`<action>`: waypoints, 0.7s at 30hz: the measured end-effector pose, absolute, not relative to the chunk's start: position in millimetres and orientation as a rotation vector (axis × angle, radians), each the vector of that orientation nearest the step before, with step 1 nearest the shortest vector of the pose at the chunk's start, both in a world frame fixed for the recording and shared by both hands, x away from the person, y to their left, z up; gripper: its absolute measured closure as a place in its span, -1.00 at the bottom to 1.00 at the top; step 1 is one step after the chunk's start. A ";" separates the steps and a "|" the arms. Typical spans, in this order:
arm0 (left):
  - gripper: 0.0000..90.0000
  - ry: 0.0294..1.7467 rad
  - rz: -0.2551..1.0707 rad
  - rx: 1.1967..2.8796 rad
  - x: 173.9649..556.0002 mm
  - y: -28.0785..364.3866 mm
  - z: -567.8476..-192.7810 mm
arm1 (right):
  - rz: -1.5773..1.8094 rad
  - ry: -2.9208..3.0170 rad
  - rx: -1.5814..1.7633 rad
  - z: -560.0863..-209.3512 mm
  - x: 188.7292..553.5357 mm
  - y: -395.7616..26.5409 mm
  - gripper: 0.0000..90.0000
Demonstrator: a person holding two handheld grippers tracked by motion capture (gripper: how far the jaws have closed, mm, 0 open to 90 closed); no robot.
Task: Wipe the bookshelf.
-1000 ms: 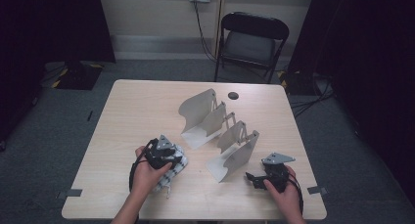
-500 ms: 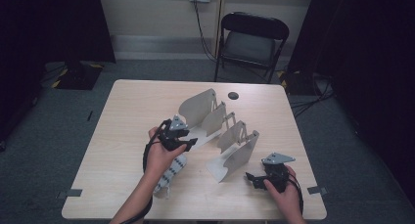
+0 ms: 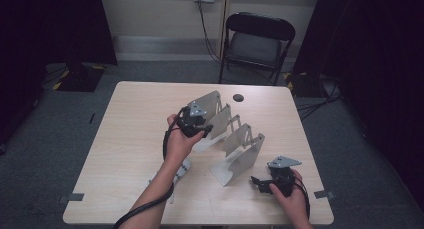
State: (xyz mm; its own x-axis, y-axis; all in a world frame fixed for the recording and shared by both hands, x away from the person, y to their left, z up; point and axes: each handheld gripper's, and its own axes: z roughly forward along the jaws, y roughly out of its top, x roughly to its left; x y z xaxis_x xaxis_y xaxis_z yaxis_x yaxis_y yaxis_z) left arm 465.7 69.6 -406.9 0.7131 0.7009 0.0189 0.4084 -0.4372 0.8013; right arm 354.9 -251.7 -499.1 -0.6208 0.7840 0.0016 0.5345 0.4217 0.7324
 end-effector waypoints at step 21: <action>1.00 0.857 0.387 2.131 448.8 50.9 -401.0 | 1.021 2.340 1.133 -499.1 354.9 -251.7 -0.70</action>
State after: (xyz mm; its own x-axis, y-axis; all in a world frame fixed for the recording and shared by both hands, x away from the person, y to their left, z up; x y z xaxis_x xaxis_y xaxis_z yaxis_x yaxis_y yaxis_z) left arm 448.8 50.9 -401.0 0.7247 0.6890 -0.0108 0.4478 -0.4590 0.7674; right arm 354.9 -251.7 -499.1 -0.6208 0.7840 0.0013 0.5344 0.4220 0.7324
